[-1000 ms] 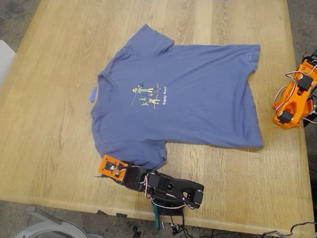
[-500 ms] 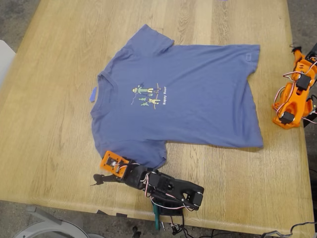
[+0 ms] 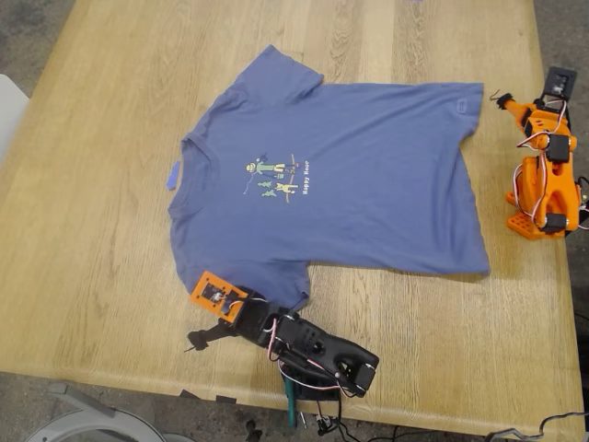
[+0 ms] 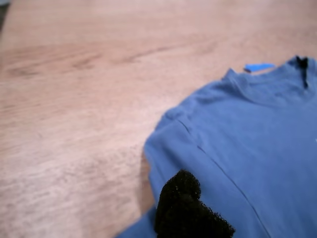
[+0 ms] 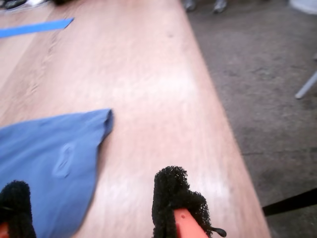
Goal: Fold a T-shirt
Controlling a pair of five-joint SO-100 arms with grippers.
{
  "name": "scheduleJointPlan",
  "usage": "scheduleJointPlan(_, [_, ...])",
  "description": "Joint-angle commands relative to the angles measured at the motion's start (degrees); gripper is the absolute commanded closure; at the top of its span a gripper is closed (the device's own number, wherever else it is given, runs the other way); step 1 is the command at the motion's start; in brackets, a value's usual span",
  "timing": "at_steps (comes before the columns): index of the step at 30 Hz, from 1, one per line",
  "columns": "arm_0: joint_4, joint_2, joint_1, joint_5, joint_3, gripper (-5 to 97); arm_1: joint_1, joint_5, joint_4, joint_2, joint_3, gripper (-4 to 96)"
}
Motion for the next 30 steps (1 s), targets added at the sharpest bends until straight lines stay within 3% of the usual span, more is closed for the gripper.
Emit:
scheduleJointPlan(1, [7.12, 5.27, 2.37, 0.35, -9.58, 40, -5.45, -0.88, 7.21, 0.18, -8.44, 52.6])
scheduleJointPlan(8, [18.90, -6.86, 5.54, 1.05, -25.49, 38, -14.77, -1.49, 26.10, 0.00, -20.48, 52.6])
scheduleJointPlan(18, [26.37, -31.46, 10.55, 0.09, -49.13, 32, -36.74, -4.75, 33.57, -1.14, -26.54, 52.7])
scheduleJointPlan(23, [31.82, -37.27, 15.56, -0.79, -55.46, 31, -43.42, -4.75, 38.67, -8.44, -34.01, 53.4])
scheduleJointPlan(30, [29.62, -41.31, 20.92, -0.26, -55.63, 30, -49.66, -4.04, 44.12, -24.26, -48.87, 54.1])
